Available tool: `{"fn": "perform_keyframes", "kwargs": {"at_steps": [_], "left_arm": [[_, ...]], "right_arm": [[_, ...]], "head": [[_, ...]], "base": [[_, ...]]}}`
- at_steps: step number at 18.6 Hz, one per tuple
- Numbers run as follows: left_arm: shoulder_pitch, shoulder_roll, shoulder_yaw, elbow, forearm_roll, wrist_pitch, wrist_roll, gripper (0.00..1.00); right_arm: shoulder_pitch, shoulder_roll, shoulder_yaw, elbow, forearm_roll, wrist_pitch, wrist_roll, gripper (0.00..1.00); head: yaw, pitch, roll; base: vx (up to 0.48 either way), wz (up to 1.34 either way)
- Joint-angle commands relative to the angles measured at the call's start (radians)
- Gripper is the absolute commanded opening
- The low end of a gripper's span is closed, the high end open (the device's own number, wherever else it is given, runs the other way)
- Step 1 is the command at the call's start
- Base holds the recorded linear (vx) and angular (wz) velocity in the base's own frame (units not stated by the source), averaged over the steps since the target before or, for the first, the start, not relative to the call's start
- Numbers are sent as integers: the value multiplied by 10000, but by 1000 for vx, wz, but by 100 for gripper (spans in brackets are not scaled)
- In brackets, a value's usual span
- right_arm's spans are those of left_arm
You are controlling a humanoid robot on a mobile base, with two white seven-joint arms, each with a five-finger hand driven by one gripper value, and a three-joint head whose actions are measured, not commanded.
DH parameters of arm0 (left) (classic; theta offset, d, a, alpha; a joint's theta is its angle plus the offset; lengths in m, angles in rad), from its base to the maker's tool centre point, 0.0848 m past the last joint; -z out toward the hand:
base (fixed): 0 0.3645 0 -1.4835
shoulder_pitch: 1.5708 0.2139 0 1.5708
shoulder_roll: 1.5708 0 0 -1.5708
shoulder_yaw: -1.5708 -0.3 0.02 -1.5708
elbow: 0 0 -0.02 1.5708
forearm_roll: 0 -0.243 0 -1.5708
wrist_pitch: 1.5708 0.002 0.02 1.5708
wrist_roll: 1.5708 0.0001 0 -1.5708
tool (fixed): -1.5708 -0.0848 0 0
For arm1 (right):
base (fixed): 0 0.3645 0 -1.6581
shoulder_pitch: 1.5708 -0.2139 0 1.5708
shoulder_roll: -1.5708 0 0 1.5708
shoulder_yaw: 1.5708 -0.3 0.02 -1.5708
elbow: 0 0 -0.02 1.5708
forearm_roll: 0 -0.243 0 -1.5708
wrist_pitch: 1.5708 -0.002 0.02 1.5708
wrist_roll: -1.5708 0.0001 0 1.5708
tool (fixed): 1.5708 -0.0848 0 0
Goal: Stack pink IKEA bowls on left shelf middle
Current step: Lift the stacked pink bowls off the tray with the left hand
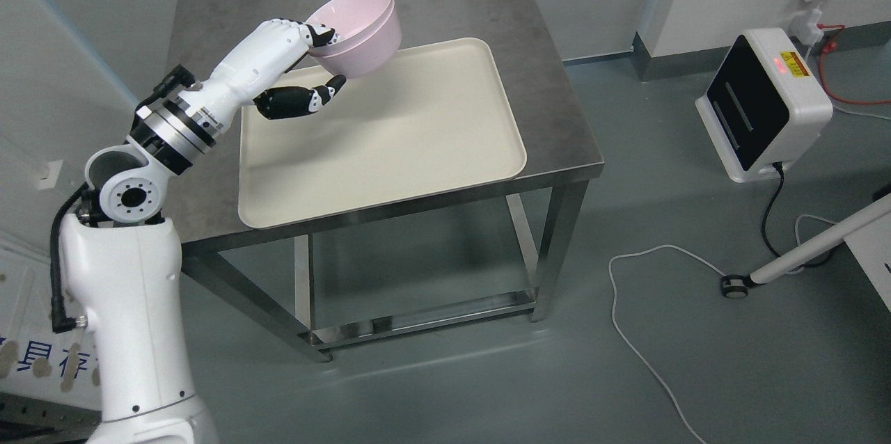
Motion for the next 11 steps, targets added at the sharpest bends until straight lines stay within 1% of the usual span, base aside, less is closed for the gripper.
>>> {"fn": "perform_keyframes", "kwargs": {"at_steps": [1,9,11], "left_arm": [[201,-300,1367,-53,30,41,9,3],[646,-867,1644,-53,107,88,-7,4],[661,-898,1735,-38,107,88,9,4]], "right_arm": [[0,-175,-107,1,77,1,1,100],[0,-175,-107,1,77,1,1,100],[0,-175,-107,-14,77,1,1,100]], "head": [[0,0,0],[0,0,0],[0,0,0]], "base": [[0,0],[1,2],[6,2]]}}
